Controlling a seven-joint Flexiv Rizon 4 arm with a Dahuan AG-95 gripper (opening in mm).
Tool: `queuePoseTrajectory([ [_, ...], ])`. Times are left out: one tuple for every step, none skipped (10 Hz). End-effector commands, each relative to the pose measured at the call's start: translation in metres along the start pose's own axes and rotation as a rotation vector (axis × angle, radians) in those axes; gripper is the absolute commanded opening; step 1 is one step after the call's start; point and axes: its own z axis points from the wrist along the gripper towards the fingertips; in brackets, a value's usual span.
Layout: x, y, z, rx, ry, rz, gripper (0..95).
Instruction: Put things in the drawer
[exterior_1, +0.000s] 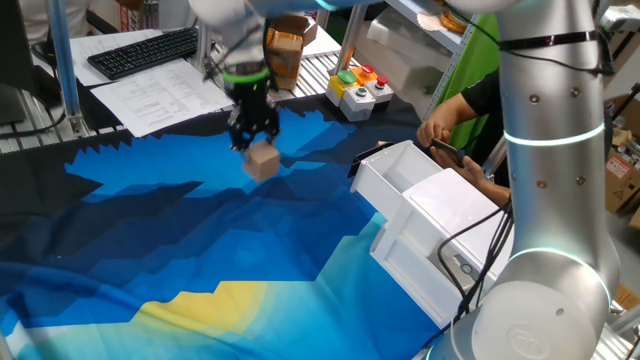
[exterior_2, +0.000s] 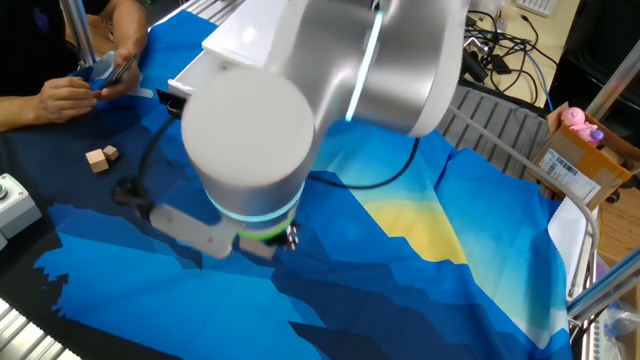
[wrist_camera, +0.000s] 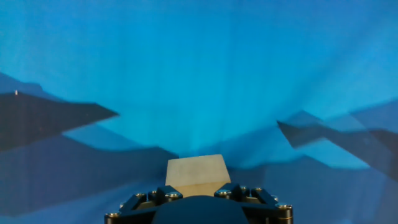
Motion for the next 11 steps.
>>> queuePoseTrajectory([
  [0.035,-0.037,-0.025,0.034,0.016,-0.021,0.0],
  [0.055,-0.059,-0.035,0.035,0.013,-0.021,0.0],
  [0.067,-0.073,-0.043,0.03,0.011,-0.027,0.0],
  [0.077,-0.087,-0.051,0.03,0.011,-0.036,0.0],
  [0.077,-0.089,-0.056,0.031,0.033,-0.053,0.0],
  [0.077,-0.089,-0.056,0.021,0.034,-0.047,0.0],
  [0.077,-0.089,-0.056,0.015,0.027,-0.032,0.0],
  [0.077,-0.089,-0.056,-0.093,0.009,0.09,0.0],
  [0.077,-0.089,-0.056,-0.159,0.013,0.16,0.0],
  [0.077,-0.089,-0.056,-0.196,0.02,0.214,0.0],
  [0.077,-0.089,-0.056,-0.199,0.034,0.253,0.0],
])
